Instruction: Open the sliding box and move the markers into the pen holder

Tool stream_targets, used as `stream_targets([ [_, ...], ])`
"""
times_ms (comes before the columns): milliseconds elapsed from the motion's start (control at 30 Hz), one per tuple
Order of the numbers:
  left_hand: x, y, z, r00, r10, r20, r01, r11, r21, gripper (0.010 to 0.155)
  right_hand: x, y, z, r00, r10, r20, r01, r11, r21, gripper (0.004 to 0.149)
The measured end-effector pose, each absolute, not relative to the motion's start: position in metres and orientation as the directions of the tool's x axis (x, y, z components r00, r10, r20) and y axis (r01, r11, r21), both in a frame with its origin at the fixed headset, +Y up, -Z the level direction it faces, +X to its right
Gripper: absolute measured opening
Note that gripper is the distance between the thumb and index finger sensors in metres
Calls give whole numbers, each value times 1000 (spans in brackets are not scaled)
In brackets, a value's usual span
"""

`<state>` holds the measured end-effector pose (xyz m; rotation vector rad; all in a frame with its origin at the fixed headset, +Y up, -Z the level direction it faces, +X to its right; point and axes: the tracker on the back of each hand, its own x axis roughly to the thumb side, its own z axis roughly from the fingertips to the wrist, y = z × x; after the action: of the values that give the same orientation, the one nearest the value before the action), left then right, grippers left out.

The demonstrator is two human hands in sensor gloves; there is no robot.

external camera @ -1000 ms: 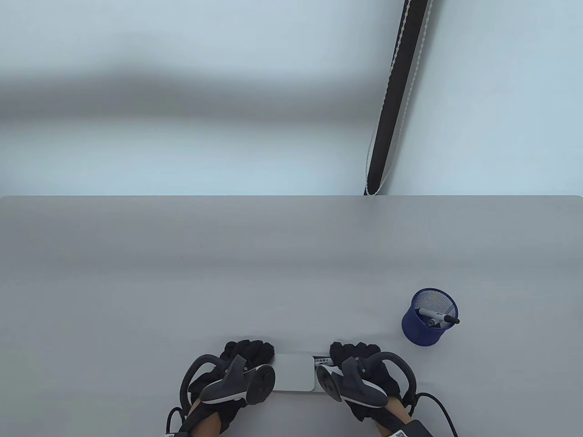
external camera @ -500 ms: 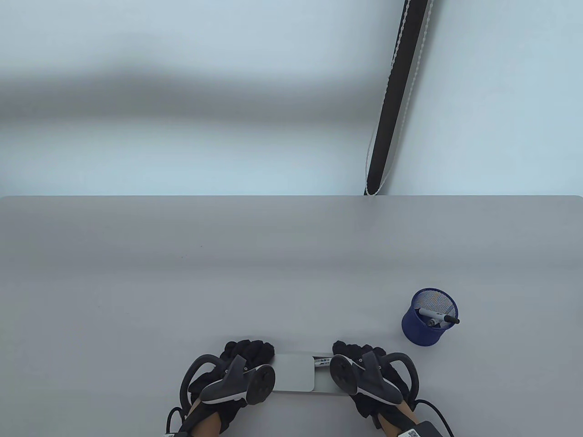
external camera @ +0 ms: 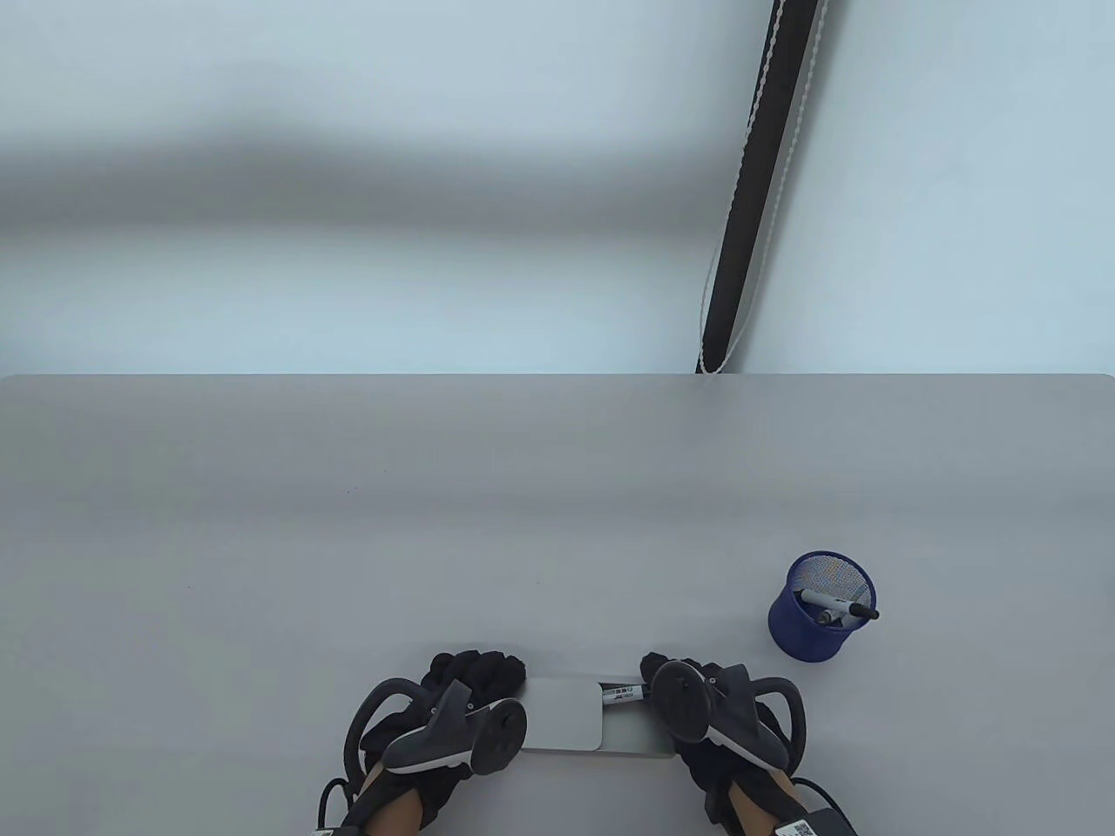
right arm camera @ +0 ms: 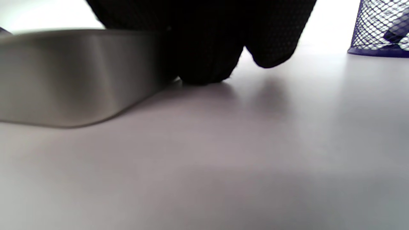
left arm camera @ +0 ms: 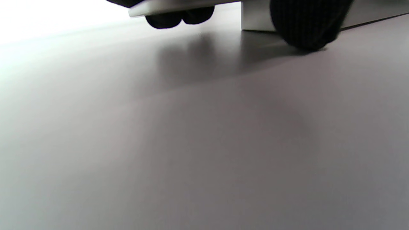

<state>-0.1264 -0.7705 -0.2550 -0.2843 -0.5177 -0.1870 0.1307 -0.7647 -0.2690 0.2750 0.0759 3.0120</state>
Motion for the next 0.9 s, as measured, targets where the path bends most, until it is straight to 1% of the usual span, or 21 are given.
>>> stream_targets([
  [267,-126,-771,-255,853,-104,511,247,944,-219,76,141,-765,-272,-965,238,110,-227,-969,102,41],
  [633,-126,-771,-255,853,-104,511,247,944,-219,76,148,-766,-274,-949,309,68,-297,-943,148,41],
  [900,-126,-771,-255,853,-104,511,247,944,-219,76,153,-765,-275,-941,334,49,-321,-931,174,42],
])
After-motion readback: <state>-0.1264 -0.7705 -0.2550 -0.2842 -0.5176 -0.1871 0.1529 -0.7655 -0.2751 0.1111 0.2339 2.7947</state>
